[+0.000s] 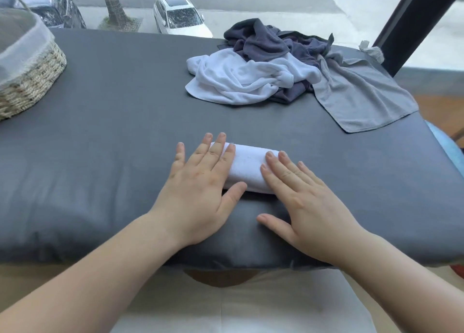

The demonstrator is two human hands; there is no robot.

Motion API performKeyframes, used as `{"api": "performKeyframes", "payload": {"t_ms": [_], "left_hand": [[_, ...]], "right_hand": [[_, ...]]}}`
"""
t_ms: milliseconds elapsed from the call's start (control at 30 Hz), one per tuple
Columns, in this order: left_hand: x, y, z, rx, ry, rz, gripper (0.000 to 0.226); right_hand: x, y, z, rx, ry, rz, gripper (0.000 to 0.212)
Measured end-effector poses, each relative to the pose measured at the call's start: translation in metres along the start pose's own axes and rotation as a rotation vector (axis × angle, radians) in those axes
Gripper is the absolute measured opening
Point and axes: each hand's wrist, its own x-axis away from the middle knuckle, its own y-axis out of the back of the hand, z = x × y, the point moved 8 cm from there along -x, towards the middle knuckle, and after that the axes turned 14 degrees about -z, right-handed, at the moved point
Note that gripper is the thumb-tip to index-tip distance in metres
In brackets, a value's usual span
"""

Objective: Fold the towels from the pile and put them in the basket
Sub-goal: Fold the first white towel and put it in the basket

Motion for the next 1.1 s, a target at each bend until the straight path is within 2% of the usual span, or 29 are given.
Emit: {"api": "performKeyframes", "payload": {"t_ms": [133,267,367,433,533,700,867,967,1100], "left_hand": [[-0.029,-0.001,-0.014,-0.042,-0.045,0.045,0.085],[-0.029,-0.026,-0.017,-0.052,-0.056,0.112,0.081],[-0.024,-0.035,-0.015,-0.067,-0.030,0.124,0.079],[-0.025,-0.035,-0.016,-0.071,-0.018,0.134,0.082],[-0.024,-0.035,-0.017,-0.069,-0.008,0.138,0.083],[-0.022,-0.040,-0.004,0.073,0.008,0.114,0.084],[-0.031,-0.035,0.007,0.331,0.105,0.085,0.083],[-0.034,-0.034,0.005,0.256,0.084,0.091,0.084],[-0.032,-0.035,0.000,0.140,0.087,0.183,0.076]], "right_hand": [[0.000,0.000,0.007,0.028,0.002,0.034,0.084],[0.006,0.000,-0.003,-0.091,-0.012,0.072,0.088],[-0.009,0.015,-0.010,-0.205,-0.102,-0.035,0.087],[-0.029,0.022,-0.007,-0.179,-0.127,-0.060,0.089],[-0.055,0.016,-0.002,-0.104,-0.171,0.003,0.088],[-0.049,-0.024,-0.014,-0.140,-0.245,0.120,0.083],[-0.044,-0.029,-0.019,-0.159,-0.233,0.124,0.079],[-0.044,-0.031,-0.019,-0.179,-0.234,0.133,0.078],[-0.040,-0.031,-0.020,-0.187,-0.226,0.193,0.075]]}}
